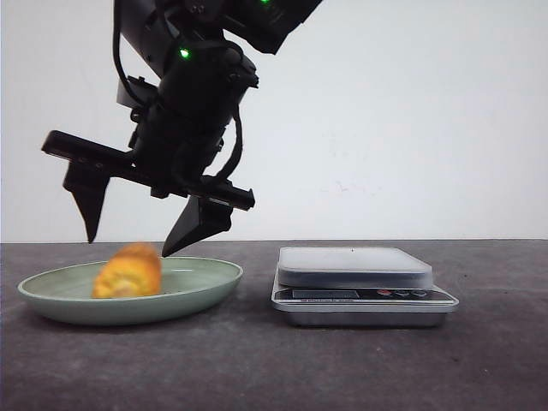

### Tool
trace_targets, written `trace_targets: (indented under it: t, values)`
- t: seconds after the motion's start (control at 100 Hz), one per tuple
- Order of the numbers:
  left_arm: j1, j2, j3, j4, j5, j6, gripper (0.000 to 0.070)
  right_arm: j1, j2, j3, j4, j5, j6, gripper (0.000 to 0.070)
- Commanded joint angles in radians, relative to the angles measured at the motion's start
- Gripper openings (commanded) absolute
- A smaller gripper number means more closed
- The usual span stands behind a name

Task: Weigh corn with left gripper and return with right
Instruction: 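Release the corn onto the green plate and raise the right gripper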

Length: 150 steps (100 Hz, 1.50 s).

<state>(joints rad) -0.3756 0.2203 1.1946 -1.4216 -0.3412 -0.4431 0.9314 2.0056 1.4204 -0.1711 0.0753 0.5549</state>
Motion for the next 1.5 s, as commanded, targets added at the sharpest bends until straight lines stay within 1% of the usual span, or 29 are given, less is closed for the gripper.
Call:
trace_targets:
  t: [0.0, 0.12, 0.27, 0.48, 0.6, 0.78, 0.89, 1.02, 1.12, 1.19, 1.25, 1.4, 1.43, 1.45, 1.49]
  values:
    - [-0.002, 0.0, 0.01, -0.004, -0.001, 0.013, 0.0435, -0.007, -0.039, 0.021, -0.005, 0.005, -0.029, 0.0472]
    - [-0.002, 0.0, 0.01, -0.001, -0.001, 0.016, 0.0435, -0.056, -0.137, 0.021, -0.06, 0.012, -0.1, 0.0472]
    - [-0.002, 0.0, 0.01, 0.001, -0.001, 0.032, 0.0435, -0.148, -0.317, 0.021, -0.158, 0.012, -0.198, 0.0472]
    - [-0.002, 0.0, 0.01, 0.009, -0.002, 0.044, 0.0435, -0.303, -0.632, 0.021, -0.368, 0.041, -0.357, 0.0472]
    - [-0.002, 0.0, -0.002, 0.018, -0.01, 0.049, 0.0435, -0.418, -0.832, 0.021, -0.49, 0.047, -0.405, 0.0472]
    - [-0.002, 0.0, -0.041, 0.082, -0.003, 0.049, 0.0435, -0.572, -1.112, 0.021, -0.652, 0.05, -0.45, 0.0472]
    - [-0.002, 0.0, -0.079, 0.119, 0.003, 0.048, 0.0435, -0.624, -1.244, 0.02, -0.763, 0.057, -0.447, 0.0472]
    - [-0.002, 0.0, -0.111, 0.151, 0.003, 0.05, 0.0435, -0.639, -1.381, 0.0, -0.859, 0.076, -0.405, 0.0472]
    - [-0.003, 0.0, -0.117, 0.192, 0.003, 0.051, 0.0434, -0.639, -1.469, -0.044, -0.901, 0.035, -0.364, 0.0472]
    - [-0.003, 0.0, -0.118, 0.227, 0.004, 0.06, 0.0433, -0.64, -1.525, -0.097, -0.93, -0.006, -0.337, 0.0471]
    - [-0.003, 0.0, -0.122, 0.249, 0.011, 0.066, 0.0432, -0.64, -1.573, -0.159, -0.953, -0.023, -0.324, 0.0471]
    - [-0.003, 0.0, -0.151, 0.278, 0.049, 0.069, 0.0427, -0.64, -1.699, -0.338, -0.959, -0.026, -0.313, 0.0466]
    - [-0.003, 0.0, -0.159, 0.278, 0.05, 0.069, 0.0418, -0.64, -1.724, -0.368, -0.959, -0.025, -0.309, 0.0438]
    - [-0.003, 0.0, -0.165, 0.278, 0.05, 0.069, 0.04, -0.64, -1.739, -0.386, -0.958, -0.023, -0.306, 0.0402]
    - [-0.003, 0.0, -0.175, 0.278, 0.051, 0.068, 0.0327, -0.64, -1.767, -0.418, -0.954, -0.022, -0.304, 0.0295]
